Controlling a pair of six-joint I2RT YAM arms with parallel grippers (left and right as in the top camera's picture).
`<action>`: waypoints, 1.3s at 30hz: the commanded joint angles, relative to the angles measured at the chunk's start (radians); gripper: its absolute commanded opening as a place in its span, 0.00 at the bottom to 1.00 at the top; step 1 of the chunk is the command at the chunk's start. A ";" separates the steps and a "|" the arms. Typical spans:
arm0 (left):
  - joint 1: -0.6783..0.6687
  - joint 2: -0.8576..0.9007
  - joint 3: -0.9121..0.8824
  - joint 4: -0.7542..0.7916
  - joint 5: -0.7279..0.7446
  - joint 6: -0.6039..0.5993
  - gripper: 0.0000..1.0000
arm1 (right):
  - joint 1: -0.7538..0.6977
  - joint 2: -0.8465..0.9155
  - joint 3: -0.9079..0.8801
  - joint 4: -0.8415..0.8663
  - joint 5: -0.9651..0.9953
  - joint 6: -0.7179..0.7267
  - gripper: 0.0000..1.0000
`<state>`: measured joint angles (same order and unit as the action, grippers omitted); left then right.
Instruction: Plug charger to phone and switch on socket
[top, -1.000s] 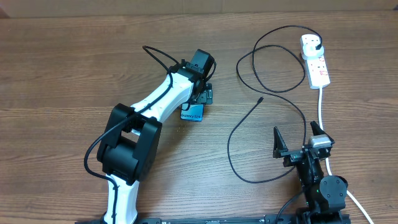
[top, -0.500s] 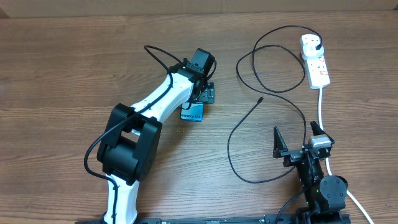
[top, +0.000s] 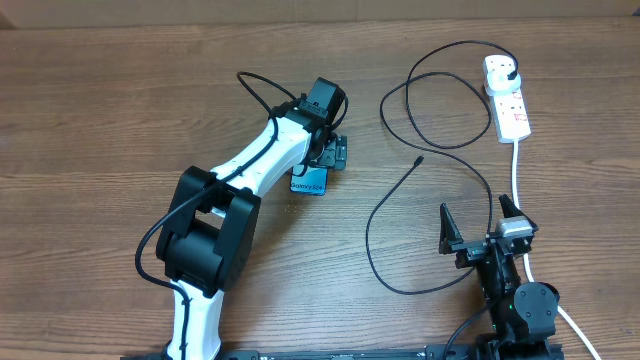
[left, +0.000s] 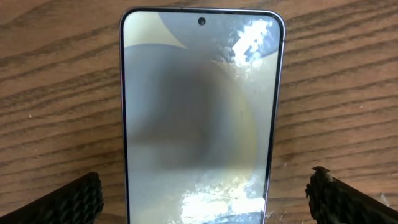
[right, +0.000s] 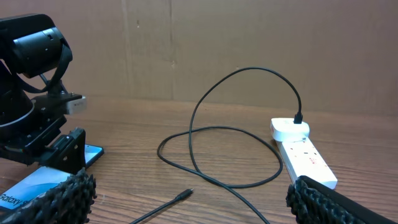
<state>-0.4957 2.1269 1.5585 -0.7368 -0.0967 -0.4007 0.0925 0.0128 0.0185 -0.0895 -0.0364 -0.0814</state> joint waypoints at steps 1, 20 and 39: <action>0.000 0.012 -0.002 -0.014 0.011 0.043 1.00 | 0.004 -0.010 -0.010 0.005 0.010 0.006 1.00; 0.000 0.012 -0.045 -0.002 0.012 0.034 1.00 | 0.004 -0.010 -0.010 0.005 0.010 0.006 1.00; 0.000 0.013 -0.045 0.013 0.012 0.027 1.00 | 0.004 -0.010 -0.010 0.006 0.010 0.006 1.00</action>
<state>-0.4957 2.1277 1.5265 -0.7277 -0.0967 -0.3664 0.0925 0.0128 0.0185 -0.0895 -0.0364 -0.0818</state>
